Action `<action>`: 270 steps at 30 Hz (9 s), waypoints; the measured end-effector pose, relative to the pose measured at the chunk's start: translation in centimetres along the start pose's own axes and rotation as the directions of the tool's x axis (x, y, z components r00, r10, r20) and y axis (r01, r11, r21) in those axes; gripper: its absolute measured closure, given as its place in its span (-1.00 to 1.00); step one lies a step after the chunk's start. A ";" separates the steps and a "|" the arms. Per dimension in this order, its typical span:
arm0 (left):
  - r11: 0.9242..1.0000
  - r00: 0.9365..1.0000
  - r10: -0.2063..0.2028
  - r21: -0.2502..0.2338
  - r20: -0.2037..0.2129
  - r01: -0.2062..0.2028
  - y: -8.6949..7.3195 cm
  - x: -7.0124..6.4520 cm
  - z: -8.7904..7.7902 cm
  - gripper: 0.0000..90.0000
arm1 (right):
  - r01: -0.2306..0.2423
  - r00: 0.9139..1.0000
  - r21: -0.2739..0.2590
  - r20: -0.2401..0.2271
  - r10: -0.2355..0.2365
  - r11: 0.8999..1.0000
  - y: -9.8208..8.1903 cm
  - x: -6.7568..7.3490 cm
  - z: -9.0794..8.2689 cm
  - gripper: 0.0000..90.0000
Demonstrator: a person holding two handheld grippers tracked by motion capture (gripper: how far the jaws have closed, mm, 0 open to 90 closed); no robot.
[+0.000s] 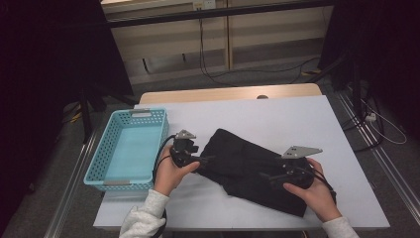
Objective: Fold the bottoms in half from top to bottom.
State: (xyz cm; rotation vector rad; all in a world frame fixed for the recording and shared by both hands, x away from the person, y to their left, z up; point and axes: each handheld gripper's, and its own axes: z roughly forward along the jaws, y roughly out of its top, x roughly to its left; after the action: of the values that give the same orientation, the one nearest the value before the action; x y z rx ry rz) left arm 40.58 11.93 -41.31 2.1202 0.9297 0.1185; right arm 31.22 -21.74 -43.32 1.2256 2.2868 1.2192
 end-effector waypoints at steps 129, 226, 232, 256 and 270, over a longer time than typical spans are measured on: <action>0.998 0.998 -0.063 0.011 -0.019 0.063 -1.6 1.3 -0.8 -0.73 | 0.147 0.980 0.020 -0.140 -0.143 0.989 0.7 3.6 2.6 0.98; 0.998 0.998 -0.061 0.023 -0.019 0.061 -1.5 1.5 -1.1 -0.74 | 0.128 0.983 0.020 -0.131 -0.125 0.992 -0.6 2.0 -0.8 0.98; 0.998 0.998 -0.060 0.024 -0.017 0.061 -1.5 1.5 -1.1 -0.74 | 0.130 0.983 0.017 -0.130 -0.127 0.991 -0.7 2.1 -1.1 0.98; 0.998 0.998 -0.059 0.029 -0.016 0.059 -1.5 1.5 -1.1 -0.74 | 0.120 0.984 0.005 -0.131 -0.118 0.993 -1.3 2.0 -2.0 0.98; 0.998 0.998 -0.061 0.031 -0.012 0.061 -1.6 1.4 -1.1 -0.74 | 0.110 0.986 -0.001 -0.125 -0.110 0.994 -1.6 1.9 -2.8 0.98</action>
State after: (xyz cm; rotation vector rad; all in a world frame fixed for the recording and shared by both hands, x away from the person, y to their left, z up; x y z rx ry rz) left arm 40.25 14.19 -41.94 2.1196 1.0080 0.0850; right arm 27.59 -22.28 -42.64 1.0363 2.4133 1.2835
